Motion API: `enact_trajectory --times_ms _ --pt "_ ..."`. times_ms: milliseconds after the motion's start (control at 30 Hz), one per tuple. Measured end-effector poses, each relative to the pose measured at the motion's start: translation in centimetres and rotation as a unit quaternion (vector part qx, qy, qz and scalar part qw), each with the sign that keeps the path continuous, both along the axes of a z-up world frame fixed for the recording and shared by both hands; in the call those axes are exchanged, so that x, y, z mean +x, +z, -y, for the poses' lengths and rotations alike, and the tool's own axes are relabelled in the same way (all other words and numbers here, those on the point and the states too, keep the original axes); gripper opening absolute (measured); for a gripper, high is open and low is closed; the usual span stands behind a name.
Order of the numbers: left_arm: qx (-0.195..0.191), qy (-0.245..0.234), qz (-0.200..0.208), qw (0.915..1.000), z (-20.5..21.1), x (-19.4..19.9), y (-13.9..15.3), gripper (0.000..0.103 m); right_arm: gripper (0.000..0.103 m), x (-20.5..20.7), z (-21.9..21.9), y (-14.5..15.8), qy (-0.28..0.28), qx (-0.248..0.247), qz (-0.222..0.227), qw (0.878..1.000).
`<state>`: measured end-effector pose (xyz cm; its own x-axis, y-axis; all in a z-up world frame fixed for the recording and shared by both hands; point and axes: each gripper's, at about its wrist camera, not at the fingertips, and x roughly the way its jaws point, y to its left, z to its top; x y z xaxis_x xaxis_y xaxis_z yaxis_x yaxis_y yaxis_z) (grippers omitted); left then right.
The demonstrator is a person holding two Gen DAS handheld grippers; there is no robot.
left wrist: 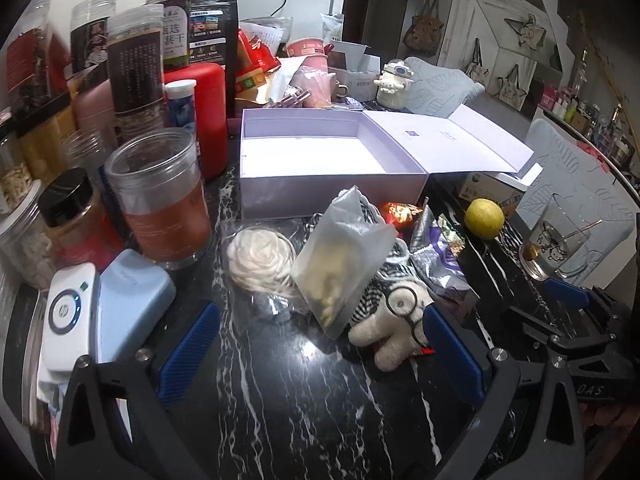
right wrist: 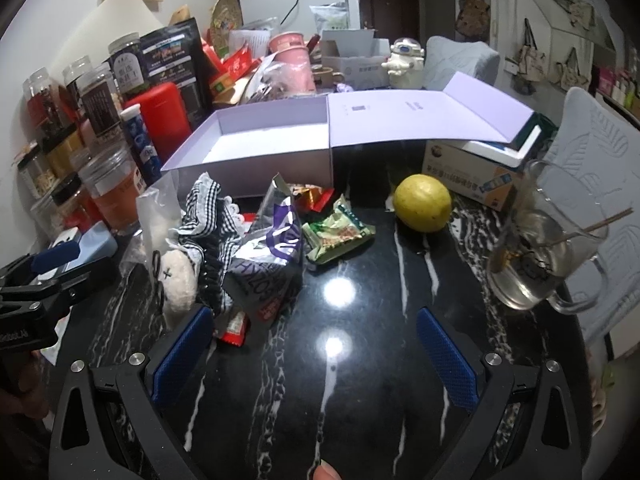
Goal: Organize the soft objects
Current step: 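Grasp the clear plastic bag with the left tool while the right tool approaches the silver snack bag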
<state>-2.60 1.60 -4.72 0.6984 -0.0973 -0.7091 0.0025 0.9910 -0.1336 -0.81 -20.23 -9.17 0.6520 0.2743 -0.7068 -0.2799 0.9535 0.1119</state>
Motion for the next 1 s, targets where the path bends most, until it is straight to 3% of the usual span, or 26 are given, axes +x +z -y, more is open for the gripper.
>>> enact_trajectory --times_ms 167,333,600,733,867,1000 --pt "-0.008 -0.004 -0.002 1.0 -0.5 1.6 -0.4 0.099 0.103 1.1 -0.5 -0.7 0.008 0.002 -0.012 1.0" --pt "-0.032 -0.027 -0.011 0.9991 -0.3 3.5 -1.0 0.084 0.103 2.2 -0.8 -1.3 0.011 0.001 -0.022 1.0" --pt "-0.022 -0.077 -0.022 0.9965 1.0 6.3 -2.7 0.082 0.103 3.5 -0.6 -1.6 0.013 0.003 -0.034 0.999" --pt "-0.063 -0.087 -0.026 0.9939 0.3 7.2 -3.3 0.063 0.103 3.8 -0.8 -1.9 0.022 0.009 -0.04 0.999" --pt "-0.073 -0.093 -0.023 0.9927 0.1 7.1 -3.1 0.046 0.103 4.1 -1.1 -2.0 0.035 0.013 -0.044 0.998" --pt "-0.093 -0.095 -0.021 0.9909 -0.3 6.1 -2.1 0.039 0.103 4.1 -1.5 -2.1 0.041 0.011 -0.044 0.998"
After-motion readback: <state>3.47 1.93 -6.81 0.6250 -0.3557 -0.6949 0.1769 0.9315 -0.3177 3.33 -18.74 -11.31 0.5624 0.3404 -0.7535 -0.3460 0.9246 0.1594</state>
